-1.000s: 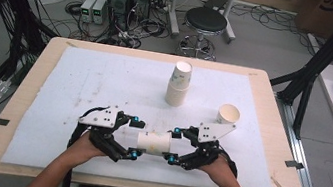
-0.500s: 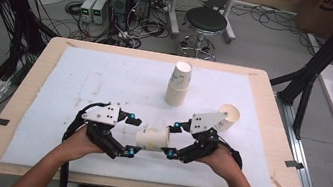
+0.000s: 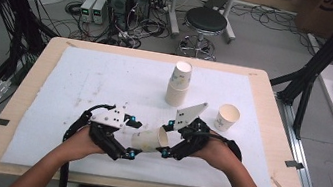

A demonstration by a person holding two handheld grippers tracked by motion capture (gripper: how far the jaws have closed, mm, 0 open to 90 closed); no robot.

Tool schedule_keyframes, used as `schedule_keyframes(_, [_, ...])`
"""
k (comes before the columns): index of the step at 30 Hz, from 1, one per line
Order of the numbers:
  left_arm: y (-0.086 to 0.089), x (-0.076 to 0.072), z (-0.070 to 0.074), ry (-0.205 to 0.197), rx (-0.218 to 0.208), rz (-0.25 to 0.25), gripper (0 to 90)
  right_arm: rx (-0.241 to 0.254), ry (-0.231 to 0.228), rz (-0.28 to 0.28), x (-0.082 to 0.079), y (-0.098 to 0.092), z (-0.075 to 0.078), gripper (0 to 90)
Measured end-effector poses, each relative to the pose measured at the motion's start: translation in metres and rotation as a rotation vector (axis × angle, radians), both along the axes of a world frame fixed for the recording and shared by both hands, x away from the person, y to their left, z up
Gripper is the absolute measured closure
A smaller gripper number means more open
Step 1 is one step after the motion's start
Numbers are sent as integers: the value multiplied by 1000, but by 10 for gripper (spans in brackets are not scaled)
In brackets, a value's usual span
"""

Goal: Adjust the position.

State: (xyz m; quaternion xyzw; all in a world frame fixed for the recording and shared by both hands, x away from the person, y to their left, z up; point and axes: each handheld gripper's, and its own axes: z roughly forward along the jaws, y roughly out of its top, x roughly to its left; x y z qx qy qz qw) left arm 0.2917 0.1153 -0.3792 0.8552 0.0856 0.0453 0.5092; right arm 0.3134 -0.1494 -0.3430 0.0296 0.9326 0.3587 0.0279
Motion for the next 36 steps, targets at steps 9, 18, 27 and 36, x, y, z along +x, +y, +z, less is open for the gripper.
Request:
schedule_keyframes(9, [-3,0,-2,-5,36,-6,175,-127,-18,28,1,17,8,318])
schedule_keyframes(18, [-7,0,-4,-11,87,-17,181,-168,-9,49,1,25,11,317])
schedule_keyframes(27, [-14,0,-8,-5,132,-16,187,-199,-18,58,1,29,7,316])
schedule_keyframes(36, [-21,1,-13,1,185,-25,198,-233,-5,52,0,32,4,317])
